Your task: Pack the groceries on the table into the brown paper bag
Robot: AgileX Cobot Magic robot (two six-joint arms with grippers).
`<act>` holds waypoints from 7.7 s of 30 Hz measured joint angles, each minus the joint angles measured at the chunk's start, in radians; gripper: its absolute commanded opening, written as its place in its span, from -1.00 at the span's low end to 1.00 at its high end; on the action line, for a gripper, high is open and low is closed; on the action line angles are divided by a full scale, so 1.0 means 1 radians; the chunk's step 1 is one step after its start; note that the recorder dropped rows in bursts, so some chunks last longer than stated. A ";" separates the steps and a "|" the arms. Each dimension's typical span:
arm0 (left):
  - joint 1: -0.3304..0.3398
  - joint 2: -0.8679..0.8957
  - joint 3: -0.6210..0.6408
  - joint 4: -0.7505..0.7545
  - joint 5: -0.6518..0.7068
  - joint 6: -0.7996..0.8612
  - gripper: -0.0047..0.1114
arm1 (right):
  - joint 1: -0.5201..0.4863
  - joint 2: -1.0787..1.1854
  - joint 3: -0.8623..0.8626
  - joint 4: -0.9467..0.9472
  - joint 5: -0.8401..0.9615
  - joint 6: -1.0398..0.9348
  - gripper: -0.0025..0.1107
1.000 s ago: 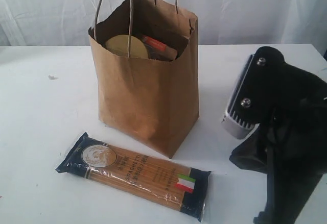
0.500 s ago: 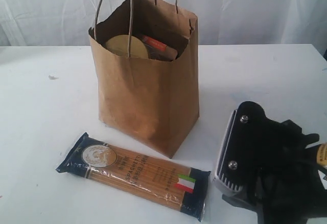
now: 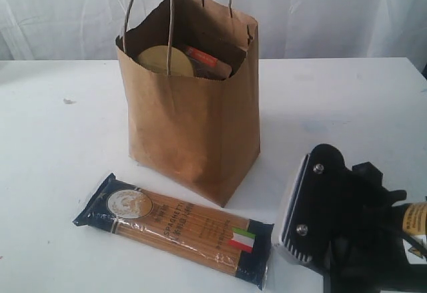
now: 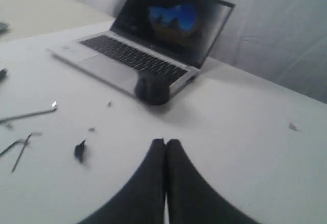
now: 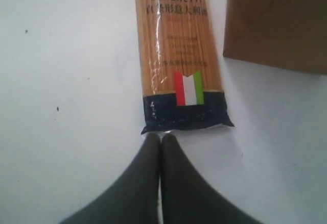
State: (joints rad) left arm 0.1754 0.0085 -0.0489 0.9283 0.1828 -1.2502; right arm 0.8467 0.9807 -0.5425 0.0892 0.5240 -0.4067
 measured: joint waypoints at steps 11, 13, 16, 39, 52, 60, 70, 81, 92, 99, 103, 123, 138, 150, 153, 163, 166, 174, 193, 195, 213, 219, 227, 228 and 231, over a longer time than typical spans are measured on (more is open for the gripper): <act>-0.055 -0.004 0.000 0.032 -0.257 0.227 -0.92 | 0.000 0.000 0.078 -0.004 0.043 0.063 -0.96; -0.061 -0.004 0.000 0.023 -0.242 0.227 -0.92 | 0.000 0.000 0.078 -0.004 0.050 0.099 -0.96; -0.061 -0.004 0.000 0.001 -0.246 0.206 -0.92 | 0.000 0.000 0.078 0.000 0.052 0.134 -0.96; -0.062 -0.004 0.000 -0.004 -0.253 0.198 -0.92 | 0.136 0.700 -0.659 0.047 0.441 0.061 -0.96; -0.062 -0.004 0.000 -0.004 -0.253 0.198 -0.92 | 0.158 0.794 -0.680 0.059 0.186 -0.011 0.84; -0.062 -0.004 0.000 -0.004 -0.253 0.198 -0.92 | 0.159 0.798 -0.680 0.056 0.067 -0.031 0.84; -0.062 -0.004 0.000 -0.004 -0.255 0.198 -0.92 | 0.159 0.817 -0.680 0.052 0.017 0.047 0.84; -0.062 -0.004 0.000 -0.004 -0.255 0.198 -0.92 | 0.159 0.946 -0.870 -0.077 0.178 0.101 0.84; -0.062 -0.004 0.000 -0.004 -0.255 0.198 -0.92 | 0.127 1.121 -0.990 -0.158 0.211 0.158 0.84; -0.062 -0.004 0.000 -0.004 -0.255 0.198 -0.92 | 0.121 1.141 -0.996 -0.158 0.222 0.144 0.84; -0.062 -0.004 0.000 -0.004 -0.255 0.198 -0.92 | 0.121 1.149 -0.998 -0.158 0.222 0.132 0.84; -0.062 -0.004 0.000 -0.004 -0.255 0.198 -0.92 | 0.115 1.184 -1.015 -0.066 0.302 0.046 -0.96; -0.062 -0.004 0.000 -0.004 -0.255 0.198 -0.92 | 0.113 1.101 -1.000 0.282 0.284 0.039 -0.96; -0.062 -0.004 0.000 -0.004 -0.255 0.198 -0.92 | 0.206 0.897 -1.000 0.324 0.204 0.066 -0.96; -0.062 -0.004 0.000 -0.004 -0.255 0.198 -0.92 | 0.274 0.835 -1.000 0.311 0.206 0.075 -0.96; -0.062 -0.004 0.000 -0.004 -0.255 0.198 -0.92 | 0.407 0.627 -0.994 -0.058 0.241 0.424 -0.96; -0.062 -0.004 0.000 -0.004 -0.255 0.198 -0.92 | 0.410 0.563 -0.991 -0.277 0.271 0.578 -0.96; -0.062 -0.004 0.000 -0.004 -0.255 0.198 -0.92 | 0.410 0.300 -0.991 -0.896 0.342 1.064 -0.96; -0.062 -0.004 0.000 -0.004 -0.255 0.198 -0.92 | 0.382 0.316 -0.991 -1.659 0.156 1.420 -0.96; -0.062 -0.004 0.000 -0.004 -0.255 0.198 -0.92 | 0.330 0.355 -0.991 -1.665 0.168 1.449 -0.96; -0.062 -0.004 0.000 -0.004 -0.255 0.198 -0.92 | 0.020 0.483 -0.987 -1.583 -0.106 1.687 -0.96; -0.062 -0.004 0.000 -0.004 -0.255 0.198 -0.92 | 0.018 0.539 -0.962 -1.587 -0.125 1.677 -0.96; -0.062 -0.004 0.000 -0.004 -0.255 0.198 -0.92 | -0.004 0.561 -0.917 -1.587 -0.144 1.674 -0.96; -0.062 -0.004 0.000 -0.004 -0.255 0.198 -0.92 | -0.004 0.561 -0.911 -1.587 -0.132 1.674 -0.96; -0.062 -0.004 0.000 -0.004 -0.255 0.198 -0.92 | -0.004 0.561 -0.893 -1.589 -0.077 1.674 -0.96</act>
State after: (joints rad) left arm 0.1131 0.0047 -0.0489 0.9244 -0.0724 -1.0526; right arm 0.8430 1.5419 -1.4351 -1.4995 0.4472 1.2673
